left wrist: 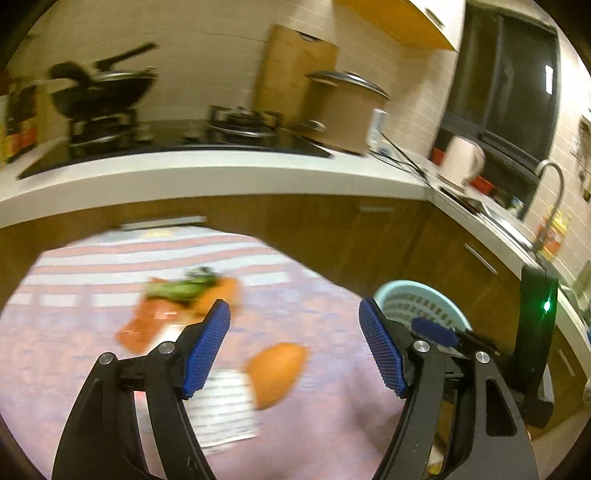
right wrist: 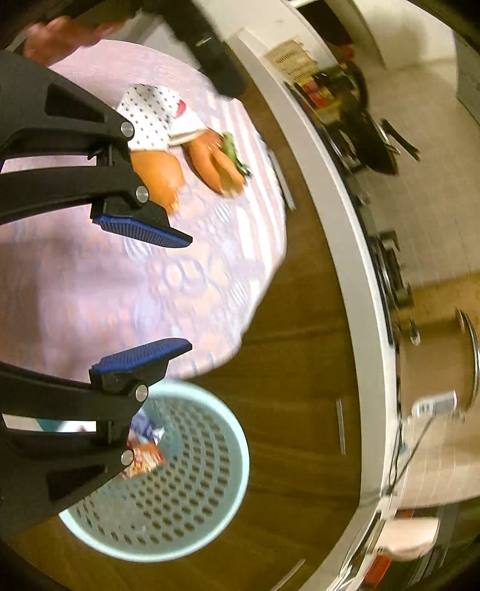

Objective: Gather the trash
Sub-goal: 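Move both tools back over the table toward the red-and-white paper cup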

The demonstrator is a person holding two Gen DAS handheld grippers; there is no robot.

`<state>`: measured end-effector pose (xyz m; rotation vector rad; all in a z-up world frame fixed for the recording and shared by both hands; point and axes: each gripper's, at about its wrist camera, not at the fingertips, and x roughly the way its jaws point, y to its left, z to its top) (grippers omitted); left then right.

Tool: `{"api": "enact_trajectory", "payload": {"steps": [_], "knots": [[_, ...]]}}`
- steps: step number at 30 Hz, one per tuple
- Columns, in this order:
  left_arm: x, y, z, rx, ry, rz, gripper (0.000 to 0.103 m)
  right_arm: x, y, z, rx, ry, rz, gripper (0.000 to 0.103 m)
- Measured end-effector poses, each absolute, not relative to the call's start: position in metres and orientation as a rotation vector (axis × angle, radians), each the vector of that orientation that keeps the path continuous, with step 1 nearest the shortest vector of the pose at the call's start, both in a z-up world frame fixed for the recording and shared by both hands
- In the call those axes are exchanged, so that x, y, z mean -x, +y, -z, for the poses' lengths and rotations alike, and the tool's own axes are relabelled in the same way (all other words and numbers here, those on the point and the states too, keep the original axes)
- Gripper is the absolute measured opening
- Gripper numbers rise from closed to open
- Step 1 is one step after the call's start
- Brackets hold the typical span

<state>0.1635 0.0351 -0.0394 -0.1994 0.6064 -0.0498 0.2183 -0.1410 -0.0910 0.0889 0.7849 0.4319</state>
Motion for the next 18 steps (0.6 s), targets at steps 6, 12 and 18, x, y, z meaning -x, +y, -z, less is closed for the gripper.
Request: {"api": "enact_trajectory", "payload": {"steps": [6, 12, 18], "knots": [[-0.143, 0.1, 0.04, 0.236, 0.604, -0.047, 0.07, -0.204, -0.108, 0.113, -0.058, 0.807, -0.452, 0.047], [-0.147, 0.147, 0.058, 0.253, 0.651, -0.082, 0.069, -0.202, -0.101, 0.119, -0.034, 0.8, -0.426, 0.048], [-0.159, 0.16, 0.087, 0.302, 0.731, 0.007, 0.064, -0.207, -0.105, 0.122, -0.049, 0.818, -0.407, 0.05]]}}
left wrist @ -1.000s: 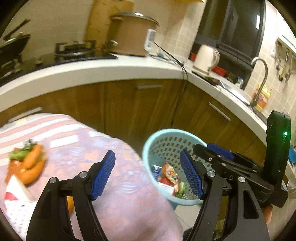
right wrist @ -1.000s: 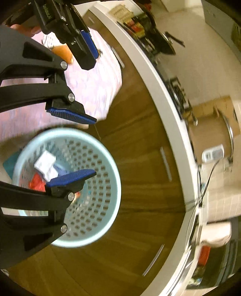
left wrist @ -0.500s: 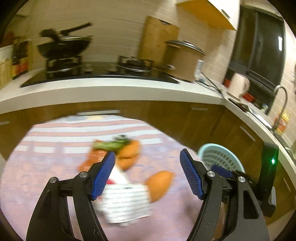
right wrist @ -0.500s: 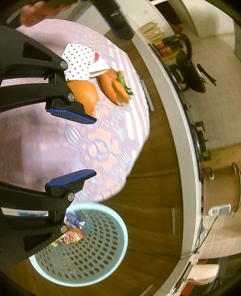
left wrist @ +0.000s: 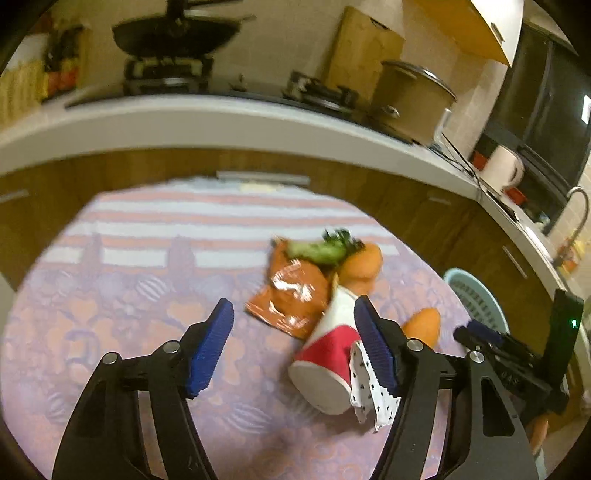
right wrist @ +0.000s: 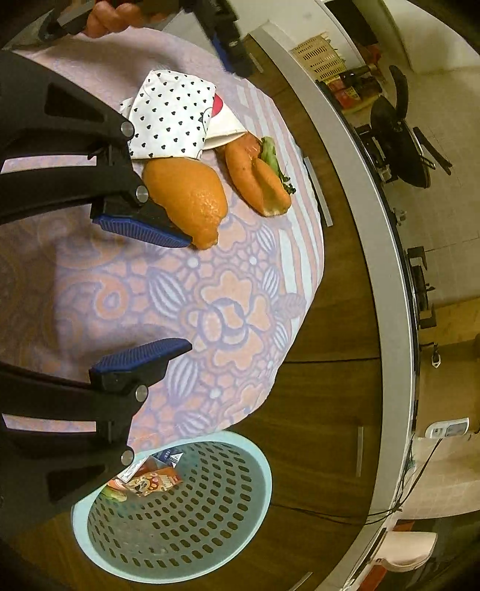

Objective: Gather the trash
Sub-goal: 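Move both tools back over the table toward the red-and-white paper cup, then grasp the red-and-white paper cup with the left tool while the right tool grasps the orange peel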

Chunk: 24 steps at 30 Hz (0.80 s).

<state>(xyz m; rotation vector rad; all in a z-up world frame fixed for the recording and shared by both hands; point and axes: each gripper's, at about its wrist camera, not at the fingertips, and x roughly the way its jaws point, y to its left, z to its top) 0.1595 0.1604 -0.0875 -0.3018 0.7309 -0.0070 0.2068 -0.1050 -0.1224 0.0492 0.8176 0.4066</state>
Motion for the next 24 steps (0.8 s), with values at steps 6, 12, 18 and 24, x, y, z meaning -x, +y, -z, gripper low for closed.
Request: {"api": "enact_trajectory", "payload": {"steps": [6, 12, 18, 24], "knots": [[-0.166, 0.147, 0.108, 0.273, 0.8, 0.073, 0.054, -0.207, -0.102, 0.123, -0.034, 0.816, -0.406, 0.054], [-0.157, 0.124, 0.125, 0.212, 0.859, 0.147, 0.054, -0.208, -0.103, 0.124, -0.038, 0.817, -0.409, 0.057], [-0.156, 0.115, 0.127, 0.235, 0.856, 0.182, 0.054, -0.205, -0.096, 0.122, -0.004, 0.811, -0.417, 0.057], [-0.147, 0.113, 0.126, 0.242, 0.821, 0.156, 0.049, -0.2, -0.081, 0.115, -0.033, 0.835, -0.494, 0.057]]}}
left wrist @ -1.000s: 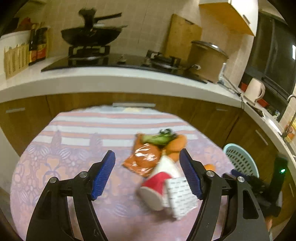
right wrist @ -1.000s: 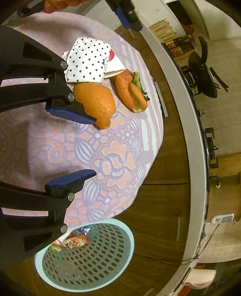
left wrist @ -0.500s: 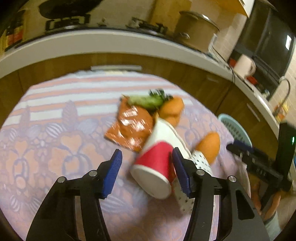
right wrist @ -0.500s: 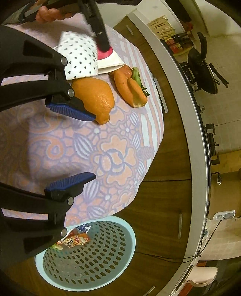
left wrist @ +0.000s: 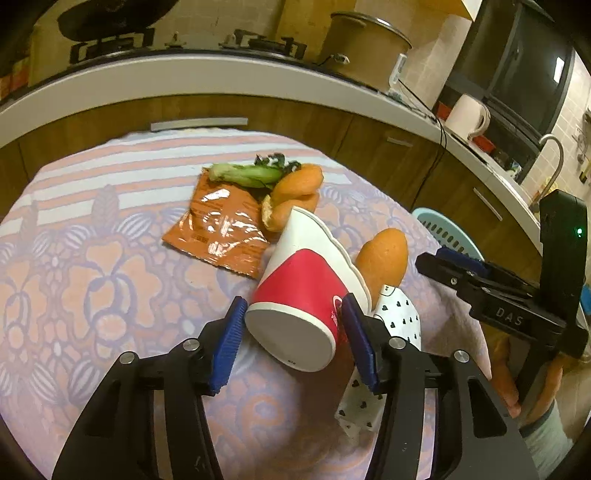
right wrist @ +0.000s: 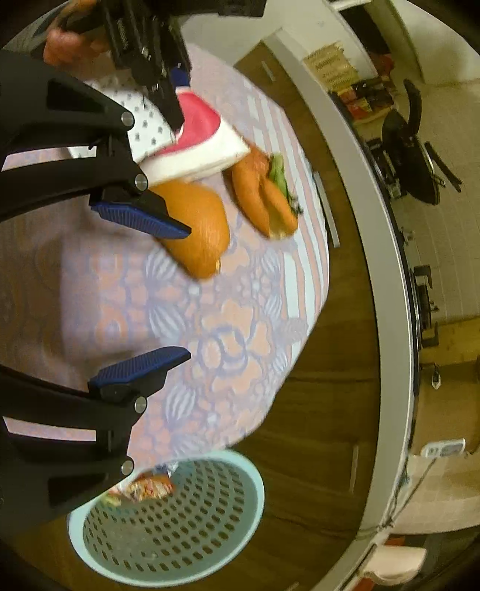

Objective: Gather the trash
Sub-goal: 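Grasp the red-and-white paper cup with the left tool while the right tool grasps the orange peel, then carry cup and peel over the basket and open both tools to drop them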

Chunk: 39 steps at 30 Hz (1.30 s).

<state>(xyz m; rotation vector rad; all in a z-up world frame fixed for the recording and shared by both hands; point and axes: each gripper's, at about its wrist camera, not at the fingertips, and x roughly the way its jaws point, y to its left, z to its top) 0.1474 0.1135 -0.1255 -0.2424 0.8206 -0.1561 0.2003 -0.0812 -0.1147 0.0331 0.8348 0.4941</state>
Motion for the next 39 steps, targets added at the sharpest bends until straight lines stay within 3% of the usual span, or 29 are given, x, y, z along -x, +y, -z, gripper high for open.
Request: {"api": "enact_trajectory", "payload": {"steps": [17, 19, 21, 23, 39], "knots": [[-0.116, 0.165, 0.089, 0.32, 0.689, 0.03, 0.049, -0.214, -0.018, 0.131, 0.035, 0.962, -0.508, 0.062], [-0.117, 0.166, 0.088, 0.325, 0.685, 0.035, 0.049, -0.212, -0.018, 0.129, 0.031, 0.947, -0.514, 0.058], [-0.119, 0.163, 0.087, 0.319, 0.686, 0.041, 0.049, -0.211, -0.02, 0.126, 0.022, 0.937, -0.522, 0.031], [-0.119, 0.16, 0.085, 0.316, 0.683, 0.047, 0.049, -0.208, -0.024, 0.12, 0.015, 0.907, -0.518, 0.026], [-0.155, 0.085, 0.041, 0.227, 0.629, 0.155, 0.049, -0.199, -0.093, 0.035, 0.008, 0.681, -0.434, 0.022]]}}
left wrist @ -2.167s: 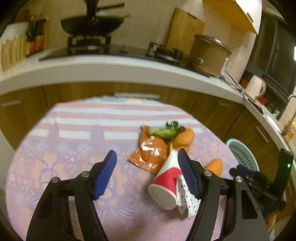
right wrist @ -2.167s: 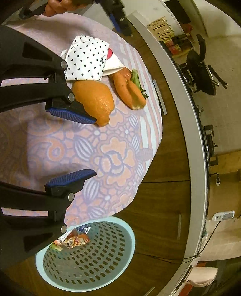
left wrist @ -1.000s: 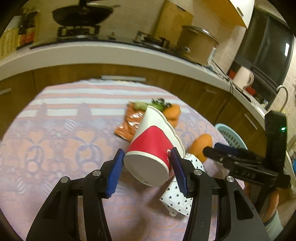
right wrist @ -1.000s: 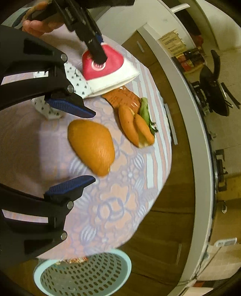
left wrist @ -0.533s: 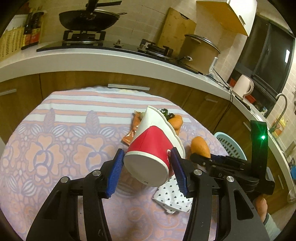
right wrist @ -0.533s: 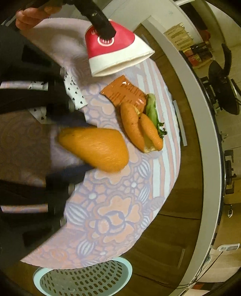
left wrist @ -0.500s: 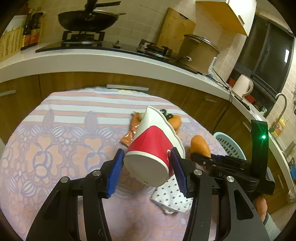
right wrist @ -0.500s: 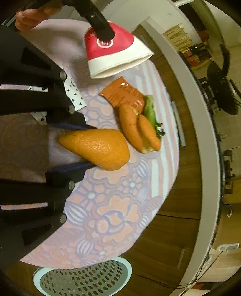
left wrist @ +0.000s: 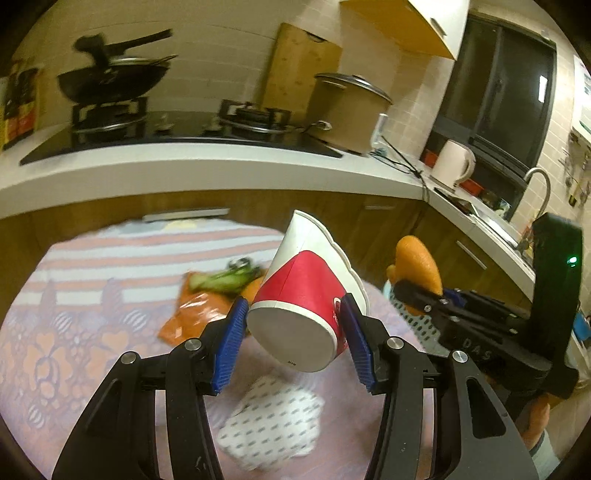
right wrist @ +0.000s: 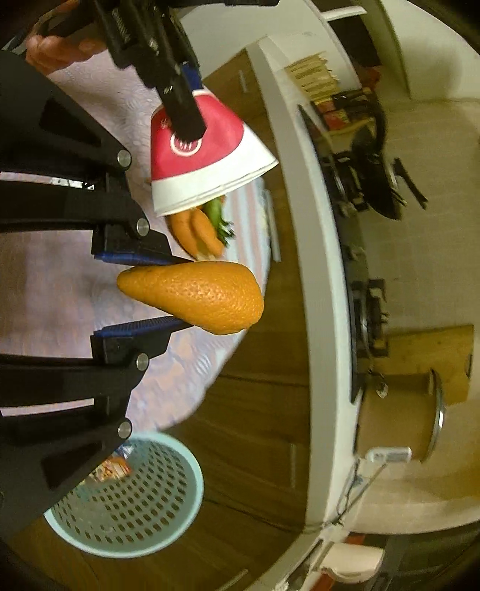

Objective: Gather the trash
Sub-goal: 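Carry cup and peel over the basket and open both tools to drop them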

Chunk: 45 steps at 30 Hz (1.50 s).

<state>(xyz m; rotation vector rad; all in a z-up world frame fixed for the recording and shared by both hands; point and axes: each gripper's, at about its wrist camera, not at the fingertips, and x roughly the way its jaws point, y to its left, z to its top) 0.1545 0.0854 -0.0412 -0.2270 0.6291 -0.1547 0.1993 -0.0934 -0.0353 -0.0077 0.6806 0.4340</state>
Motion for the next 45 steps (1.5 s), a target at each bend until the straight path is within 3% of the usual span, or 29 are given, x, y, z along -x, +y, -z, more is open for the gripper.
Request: {"api": "enact_trajectory", "payload": {"steps": [12, 24, 43, 45], "knots": [[-0.206, -0.019, 0.027, 0.147, 0.64, 0.275, 0.05, -0.221, -0.194, 0.021, -0.048, 0.636, -0.288, 0.022], [-0.265, -0.113, 0.054, 0.095, 0.719, 0.377, 0.05, -0.252, -0.284, 0.057, -0.118, 0.701, -0.159, 0.022], [-0.317, -0.168, 0.12, 0.081, 0.878, 0.411, 0.051, -0.297, -0.332, 0.133, -0.167, 0.902, -0.071, 0.025], [-0.319, -0.169, 0.123, 0.079, 0.887, 0.4, 0.058, -0.3, -0.335, 0.136, -0.182, 0.921, -0.069, 0.03]]}}
